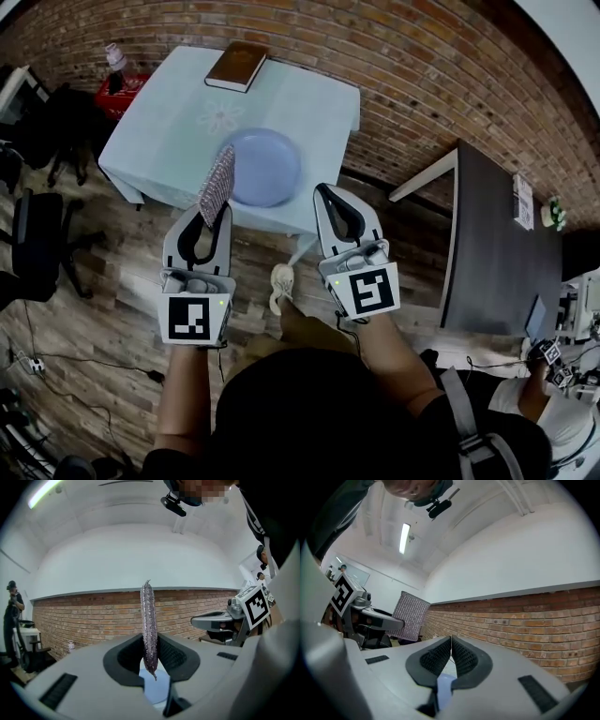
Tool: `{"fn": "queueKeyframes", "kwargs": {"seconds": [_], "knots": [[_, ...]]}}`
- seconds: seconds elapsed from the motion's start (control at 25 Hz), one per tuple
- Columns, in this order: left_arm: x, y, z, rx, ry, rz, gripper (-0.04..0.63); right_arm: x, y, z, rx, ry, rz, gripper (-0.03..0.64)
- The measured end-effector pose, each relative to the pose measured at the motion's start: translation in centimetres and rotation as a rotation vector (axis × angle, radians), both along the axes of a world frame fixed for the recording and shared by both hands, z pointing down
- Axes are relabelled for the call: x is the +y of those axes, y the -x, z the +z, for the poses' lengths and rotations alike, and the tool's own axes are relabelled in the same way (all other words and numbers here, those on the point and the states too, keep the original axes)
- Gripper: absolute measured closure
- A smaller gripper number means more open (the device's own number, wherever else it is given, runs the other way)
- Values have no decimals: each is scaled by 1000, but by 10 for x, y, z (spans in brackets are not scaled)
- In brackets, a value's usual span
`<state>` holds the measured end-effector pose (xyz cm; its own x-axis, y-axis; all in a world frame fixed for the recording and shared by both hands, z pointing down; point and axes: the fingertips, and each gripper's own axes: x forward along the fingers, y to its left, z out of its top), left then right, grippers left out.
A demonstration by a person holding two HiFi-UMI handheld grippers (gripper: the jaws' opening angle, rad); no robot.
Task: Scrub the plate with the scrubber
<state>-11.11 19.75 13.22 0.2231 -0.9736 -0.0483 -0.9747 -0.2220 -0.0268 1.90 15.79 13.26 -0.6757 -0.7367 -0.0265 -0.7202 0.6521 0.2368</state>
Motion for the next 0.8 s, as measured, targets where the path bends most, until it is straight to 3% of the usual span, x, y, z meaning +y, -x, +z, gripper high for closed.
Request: {"fn": "queueKeyframes", "kwargs": {"seconds": [0.16,0.52,0.8], "knots": [[-43,-6,1,-24,25,-5,511,-49,4,-8,-45,-22,-13,581],[-126,-24,14,-88,79,6,511,-144,-6,14,-45,38,-41,581],[-167,-35,31,-92,125,19,511,-194,-10,52,40,171,-83,581]]}}
